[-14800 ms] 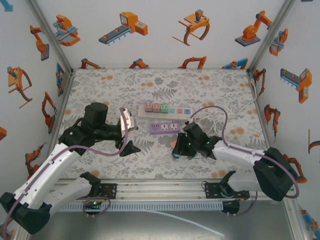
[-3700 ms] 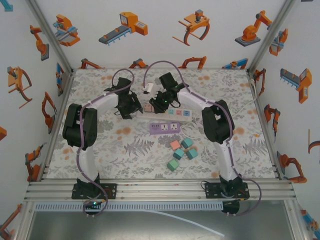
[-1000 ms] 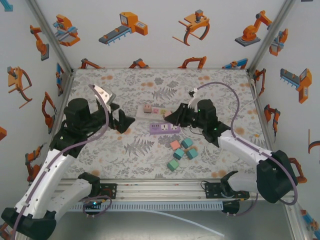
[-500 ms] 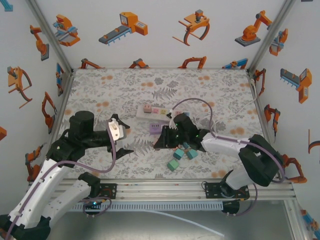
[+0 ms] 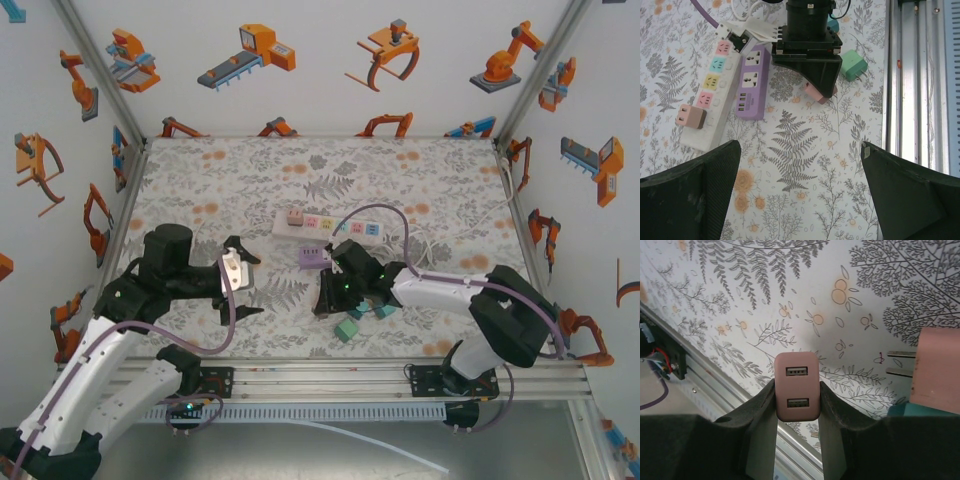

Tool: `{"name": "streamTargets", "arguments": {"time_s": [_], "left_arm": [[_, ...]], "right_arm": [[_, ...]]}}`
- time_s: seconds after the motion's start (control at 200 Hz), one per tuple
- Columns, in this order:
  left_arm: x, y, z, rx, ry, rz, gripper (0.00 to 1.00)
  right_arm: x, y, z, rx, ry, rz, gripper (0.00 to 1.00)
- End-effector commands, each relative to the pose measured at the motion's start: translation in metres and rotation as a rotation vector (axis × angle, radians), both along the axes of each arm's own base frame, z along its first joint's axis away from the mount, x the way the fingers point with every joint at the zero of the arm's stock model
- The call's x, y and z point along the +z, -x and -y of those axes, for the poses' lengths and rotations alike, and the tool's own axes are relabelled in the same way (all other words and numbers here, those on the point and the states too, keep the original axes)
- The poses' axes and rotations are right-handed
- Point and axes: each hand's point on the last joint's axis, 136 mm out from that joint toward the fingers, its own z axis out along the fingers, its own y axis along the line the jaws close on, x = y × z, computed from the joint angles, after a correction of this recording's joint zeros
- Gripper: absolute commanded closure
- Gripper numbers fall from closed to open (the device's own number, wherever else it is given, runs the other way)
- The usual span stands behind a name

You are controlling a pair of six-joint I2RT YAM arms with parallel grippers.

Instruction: Pull the plug off the socket

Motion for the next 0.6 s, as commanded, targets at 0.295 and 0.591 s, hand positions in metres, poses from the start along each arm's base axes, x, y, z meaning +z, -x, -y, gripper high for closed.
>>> {"name": "streamTargets", "arguments": {"time_s": [0.295, 0.591], "left_arm": [[-0.005, 0.001, 0.003, -0.013, 0.023, 0.000, 0.03], [-0.008, -0.002, 0.004, -0.008, 0.028, 0.009, 0.03]], "right_arm": [[-0.018, -0.004, 0.023, -0.039, 0.155, 0.014, 0.63], [-0.006, -0.009, 0.037, -0.075, 0.197, 0.060, 0.57]]}}
